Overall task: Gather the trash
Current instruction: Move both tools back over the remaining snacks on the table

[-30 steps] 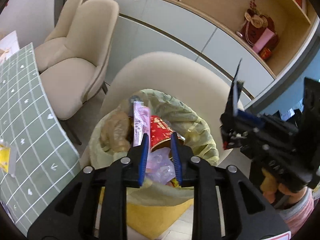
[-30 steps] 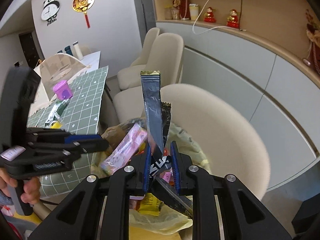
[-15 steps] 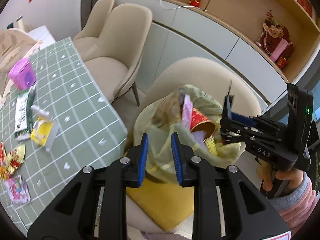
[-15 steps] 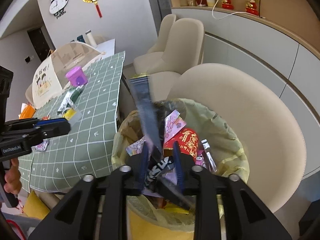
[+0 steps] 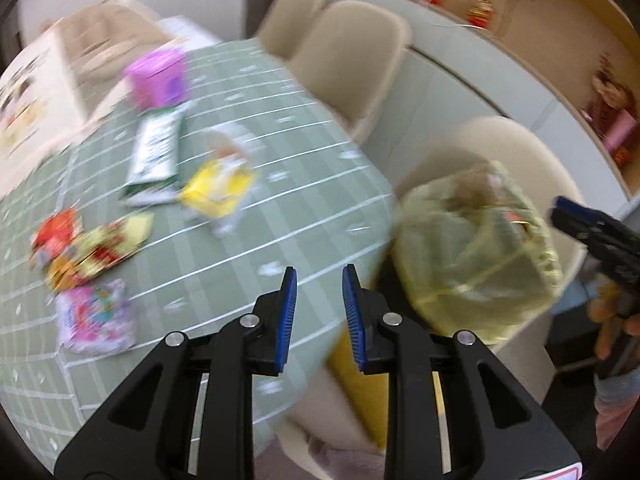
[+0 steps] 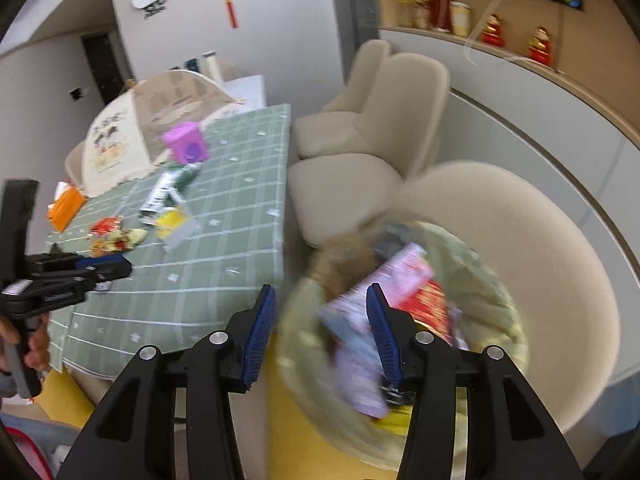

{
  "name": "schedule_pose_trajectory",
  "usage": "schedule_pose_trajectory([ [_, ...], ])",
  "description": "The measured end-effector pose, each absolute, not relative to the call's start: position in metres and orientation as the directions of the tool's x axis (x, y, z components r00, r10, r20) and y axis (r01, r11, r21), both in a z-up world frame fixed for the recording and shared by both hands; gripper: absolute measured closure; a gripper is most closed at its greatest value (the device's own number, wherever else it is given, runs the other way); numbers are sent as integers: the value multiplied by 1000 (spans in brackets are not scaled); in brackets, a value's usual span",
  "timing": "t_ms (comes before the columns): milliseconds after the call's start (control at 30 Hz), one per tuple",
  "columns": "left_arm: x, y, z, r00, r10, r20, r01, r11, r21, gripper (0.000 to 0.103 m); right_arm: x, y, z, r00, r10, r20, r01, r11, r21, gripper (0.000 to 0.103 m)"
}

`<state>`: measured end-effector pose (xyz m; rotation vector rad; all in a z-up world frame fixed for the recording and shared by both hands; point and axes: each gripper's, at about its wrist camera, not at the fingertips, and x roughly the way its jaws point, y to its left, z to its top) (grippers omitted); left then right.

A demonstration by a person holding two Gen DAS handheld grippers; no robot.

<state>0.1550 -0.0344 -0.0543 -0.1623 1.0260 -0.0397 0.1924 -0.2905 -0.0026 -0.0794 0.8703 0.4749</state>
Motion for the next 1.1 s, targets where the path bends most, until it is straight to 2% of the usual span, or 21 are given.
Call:
schedule_pose_trajectory([
  [300, 106, 106, -72, 499, 85, -862, -375, 918, -127, 80, 187, -171, -19, 428, 488, -761, -622, 769, 144, 57],
  [333, 98, 122, -74, 494, 99, -864, -409, 903, -130, 80, 186, -156, -22, 405, 509, -759, -647, 747, 156, 56],
  [400, 82, 146, -79, 484, 118, -867, -457, 879, -136, 80, 182, -132, -28, 354, 555, -753, -692, 697, 189, 45],
  [467, 70, 166, -84, 475, 125, -871, -490, 860, -143, 80, 176, -103, -35, 302, 583, -755, -735, 646, 205, 45],
  [633, 41, 204, -97, 473, 105, -875, -523, 833, -183, 80, 159, -48, -47, 264, 552, -791, -797, 587, 143, 45],
  [800, 29, 223, -102, 488, 82, -869, -512, 833, -209, 80, 153, -9, -62, 176, 542, -821, -820, 542, 182, 45],
  [1100, 14, 252, -111, 502, 46, -864, -502, 829, -248, 80, 147, 64, -99, 118, 497, -860, -848, 502, 173, 45],
])
